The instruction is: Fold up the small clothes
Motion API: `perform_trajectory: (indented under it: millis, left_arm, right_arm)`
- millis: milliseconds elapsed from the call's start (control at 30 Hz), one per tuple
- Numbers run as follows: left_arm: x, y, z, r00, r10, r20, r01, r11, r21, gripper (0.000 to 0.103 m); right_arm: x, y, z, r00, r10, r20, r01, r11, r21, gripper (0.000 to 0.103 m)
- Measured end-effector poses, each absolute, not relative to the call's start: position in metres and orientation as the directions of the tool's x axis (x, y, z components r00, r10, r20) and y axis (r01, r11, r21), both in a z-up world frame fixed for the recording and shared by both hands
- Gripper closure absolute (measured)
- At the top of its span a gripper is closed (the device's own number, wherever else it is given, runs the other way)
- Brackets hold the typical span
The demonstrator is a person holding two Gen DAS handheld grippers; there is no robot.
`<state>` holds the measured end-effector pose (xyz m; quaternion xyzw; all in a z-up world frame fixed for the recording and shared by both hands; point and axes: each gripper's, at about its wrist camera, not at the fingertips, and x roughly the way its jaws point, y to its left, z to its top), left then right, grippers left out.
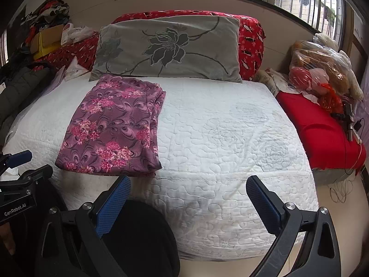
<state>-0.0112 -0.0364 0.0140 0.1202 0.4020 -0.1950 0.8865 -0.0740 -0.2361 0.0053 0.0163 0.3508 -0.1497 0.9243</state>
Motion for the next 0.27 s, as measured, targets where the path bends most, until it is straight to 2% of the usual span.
perform_trajectory:
  millis: [267]
  left_arm:
    - [-0.0111,-0.0404,0.0136,0.589,-0.246,-0.77,0.441,0.896,0.051,0.036]
  right_arm:
    - [-0.0711,-0.237,0.004,0.703,-0.265,-0.66,0.293,0.954,-0.071,0.002]
